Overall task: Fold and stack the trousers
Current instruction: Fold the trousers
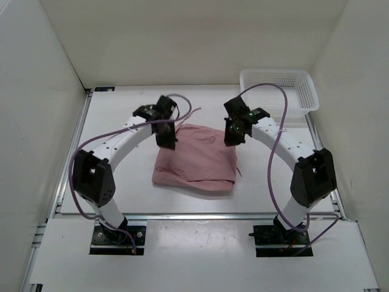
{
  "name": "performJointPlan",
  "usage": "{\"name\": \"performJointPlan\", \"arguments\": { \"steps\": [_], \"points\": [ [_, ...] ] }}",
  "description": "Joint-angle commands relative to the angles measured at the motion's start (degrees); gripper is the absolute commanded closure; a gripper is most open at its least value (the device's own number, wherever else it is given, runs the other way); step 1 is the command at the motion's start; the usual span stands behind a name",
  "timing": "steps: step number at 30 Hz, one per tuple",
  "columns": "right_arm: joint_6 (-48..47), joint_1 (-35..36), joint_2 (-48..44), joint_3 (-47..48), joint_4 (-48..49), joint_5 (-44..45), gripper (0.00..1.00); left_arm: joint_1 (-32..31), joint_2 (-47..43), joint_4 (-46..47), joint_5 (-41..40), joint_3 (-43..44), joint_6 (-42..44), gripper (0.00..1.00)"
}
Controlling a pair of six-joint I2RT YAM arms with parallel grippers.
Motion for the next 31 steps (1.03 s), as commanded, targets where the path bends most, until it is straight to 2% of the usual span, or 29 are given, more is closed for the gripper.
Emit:
{"name": "performJointPlan", "arguments": {
  "steps": [1,3,4,5,6,8,10,11,14,17,20,24,31],
  "points": [
    [-0.4,-0.2,-3.5,7.0,-5.8,5.2,0.88,1.8,-4.6,-7.0,-1.4,11.9,3.8,0.88],
    [-0.4,-2.1,-5.8,10.7,-6.4,5.8,0.74,3.3,-4.0,-9.8,-3.3,18.2,5.4,0.87],
    [-1.0,-2.9,-6.9,11.2,-6.4,5.8,0.61,3.8,-4.8,-10.8,-4.1,19.8,5.4,0.86],
    [-1.9,-5.1,-8.2,11.2,-6.4,6.8,0.34,5.3,-5.6,-12.3,-4.6,21.1,6.0,0.82],
    [-1.9,-6.3,-10.7,11.7,-7.0,7.7,0.26,6.3,-6.6,-12.3,-4.6,23.0,6.6,0.78],
    [-3.2,-10.0,-13.4,11.7,-8.4,9.3,0.15,8.5,-10.1,-13.0,-4.6,23.7,7.1,0.48],
    [-3.9,-12.3,-17.4,11.2,-9.0,10.8,0.12,11.3,-12.9,-11.8,-3.9,23.7,7.1,0.13],
    [-3.9,-14.3,-19.0,10.1,-9.7,12.6,0.11,12.2,-15.8,-11.2,-3.9,23.2,7.1,0.0],
    [-4.4,-17.2,-24.2,7.6,-11.9,15.7,0.08,15.1,-20.9,-10.6,-3.2,21.1,7.7,0.0],
    [-4.4,-19.7,-29.1,3.6,-11.9,20.1,0.08,17.7,-26.8,-11.4,-7.4,17.5,5.6,0.0],
    [-3.9,-22.7,-31.0,2.1,-11.9,19.4,0.06,20.6,-31.8,-11.4,-11.1,14.4,4.9,0.0],
    [-3.9,-23.3,-32.2,0.7,-12.5,18.1,0.06,23.1,-38.5,-12.9,-17.2,13.3,2.4,0.0],
    [-4.0,-23.3,-37.6,-3.6,-10.4,18.6,0.09,24.9,-39.9,-15.6,-21.2,12.8,1.2,0.0]
  ]
}}
